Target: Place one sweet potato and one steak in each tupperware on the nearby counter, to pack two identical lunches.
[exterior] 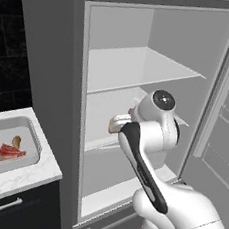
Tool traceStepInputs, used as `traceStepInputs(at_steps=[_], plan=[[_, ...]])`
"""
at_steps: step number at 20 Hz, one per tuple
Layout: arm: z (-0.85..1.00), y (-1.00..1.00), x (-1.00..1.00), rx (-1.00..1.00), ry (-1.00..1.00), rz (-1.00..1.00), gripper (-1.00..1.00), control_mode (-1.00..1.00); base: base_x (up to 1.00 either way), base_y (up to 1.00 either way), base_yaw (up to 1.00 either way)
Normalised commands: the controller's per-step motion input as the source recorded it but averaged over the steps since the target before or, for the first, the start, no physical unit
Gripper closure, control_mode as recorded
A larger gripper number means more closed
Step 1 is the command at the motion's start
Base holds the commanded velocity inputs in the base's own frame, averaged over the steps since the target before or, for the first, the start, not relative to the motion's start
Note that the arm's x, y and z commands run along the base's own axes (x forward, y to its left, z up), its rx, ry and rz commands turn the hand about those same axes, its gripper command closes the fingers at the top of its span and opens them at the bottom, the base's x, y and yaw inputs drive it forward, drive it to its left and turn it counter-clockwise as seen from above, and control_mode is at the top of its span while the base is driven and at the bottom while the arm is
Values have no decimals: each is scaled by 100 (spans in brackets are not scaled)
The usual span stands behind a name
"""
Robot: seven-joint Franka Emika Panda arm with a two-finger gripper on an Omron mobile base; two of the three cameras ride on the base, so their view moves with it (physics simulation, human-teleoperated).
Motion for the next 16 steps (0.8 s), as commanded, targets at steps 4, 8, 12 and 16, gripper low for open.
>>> traceStepInputs(at_steps=[4,8,12,16], plan=[[-32,48,29,0,7,2,-100,-100,0,0,0],[-19,17,36,0,12,0,-100,-100,0,0,0],[-1,0,58,0,14,-11,-100,-100,0,0,0],[-16,0,57,0,5,-15,-100,-100,0,0,0]])
